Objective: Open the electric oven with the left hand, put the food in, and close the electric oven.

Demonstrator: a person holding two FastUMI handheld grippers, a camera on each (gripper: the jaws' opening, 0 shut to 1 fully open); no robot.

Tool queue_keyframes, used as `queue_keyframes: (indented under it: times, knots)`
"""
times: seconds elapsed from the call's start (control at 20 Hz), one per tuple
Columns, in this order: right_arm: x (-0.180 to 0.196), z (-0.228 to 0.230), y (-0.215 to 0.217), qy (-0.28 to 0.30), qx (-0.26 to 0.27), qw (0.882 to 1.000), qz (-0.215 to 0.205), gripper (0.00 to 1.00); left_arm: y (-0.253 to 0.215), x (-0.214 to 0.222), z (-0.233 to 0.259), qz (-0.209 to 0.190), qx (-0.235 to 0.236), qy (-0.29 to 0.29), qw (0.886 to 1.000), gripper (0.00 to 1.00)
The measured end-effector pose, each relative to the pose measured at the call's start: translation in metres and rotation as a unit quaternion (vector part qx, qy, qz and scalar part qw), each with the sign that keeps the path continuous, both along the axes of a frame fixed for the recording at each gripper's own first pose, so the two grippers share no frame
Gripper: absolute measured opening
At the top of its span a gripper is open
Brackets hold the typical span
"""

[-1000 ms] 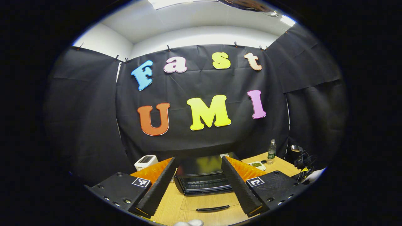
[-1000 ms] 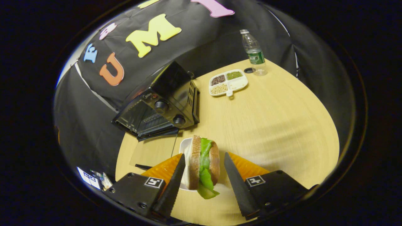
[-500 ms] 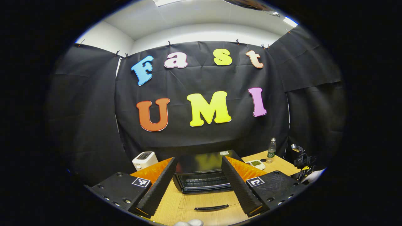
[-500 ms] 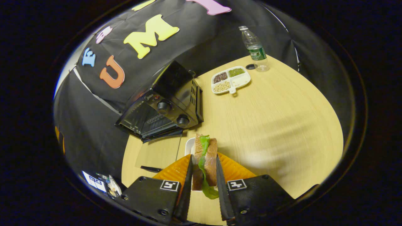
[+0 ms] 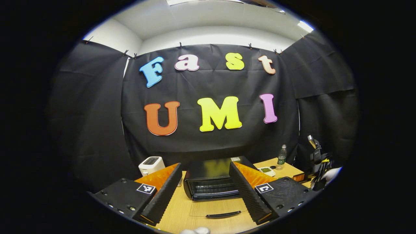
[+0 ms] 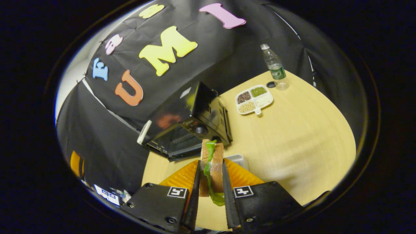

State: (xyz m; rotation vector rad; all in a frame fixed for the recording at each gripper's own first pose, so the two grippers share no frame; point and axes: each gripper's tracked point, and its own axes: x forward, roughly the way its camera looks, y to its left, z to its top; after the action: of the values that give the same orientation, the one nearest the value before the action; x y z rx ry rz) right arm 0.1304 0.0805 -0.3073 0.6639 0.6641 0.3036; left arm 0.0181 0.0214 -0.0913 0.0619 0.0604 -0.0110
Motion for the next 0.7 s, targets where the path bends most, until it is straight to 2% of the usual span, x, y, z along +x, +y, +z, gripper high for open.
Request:
queue_keyframes:
  times: [0.05, 0.1, 0.15, 0.2, 0.3, 0.4, 0.45, 0.5, 0.7]
  knots:
    - [0.001, 0.011, 0.009, -0.007, 0.024, 1.0, -0.008, 0.34, 0.004, -0.001, 0.0, -0.002, -0.001, -0.001, 1.0, 0.95]
    - [0.002, 0.018, 0.02, -0.01, 0.048, 0.999, -0.012, 0.38, 0.008, -0.001, 0.002, -0.002, -0.001, -0.001, 1.0, 0.95]
    - [0.002, 0.025, 0.029, -0.014, 0.081, 0.996, -0.023, 0.34, 0.012, -0.001, 0.002, -0.004, -0.001, -0.001, 1.0, 0.95]
    - [0.005, 0.029, 0.039, -0.014, 0.112, 0.993, -0.033, 0.38, 0.015, -0.002, 0.002, -0.007, -0.001, -0.001, 1.0, 0.95]
    - [0.01, 0.027, 0.059, -0.011, 0.169, 0.984, -0.051, 0.34, 0.022, -0.002, 0.003, -0.012, 0.001, 0.002, 1.0, 0.95]
    - [0.015, 0.015, 0.082, -0.004, 0.214, 0.975, -0.06, 0.34, 0.027, -0.004, -0.001, -0.019, 0.005, 0.007, 1.0, 0.95]
    - [0.019, 0.009, 0.09, -0.001, 0.235, 0.969, -0.071, 0.38, 0.029, -0.003, -0.002, -0.023, 0.008, 0.011, 1.0, 0.95]
    - [0.023, 0.003, 0.098, 0.001, 0.257, 0.963, -0.08, 0.34, 0.031, -0.004, -0.004, -0.026, 0.012, 0.014, 0.999, 0.95]
    - [0.049, -0.033, 0.127, 0.024, 0.315, 0.941, -0.118, 0.33, 0.034, -0.003, -0.01, -0.04, 0.017, 0.027, 0.999, 0.95]
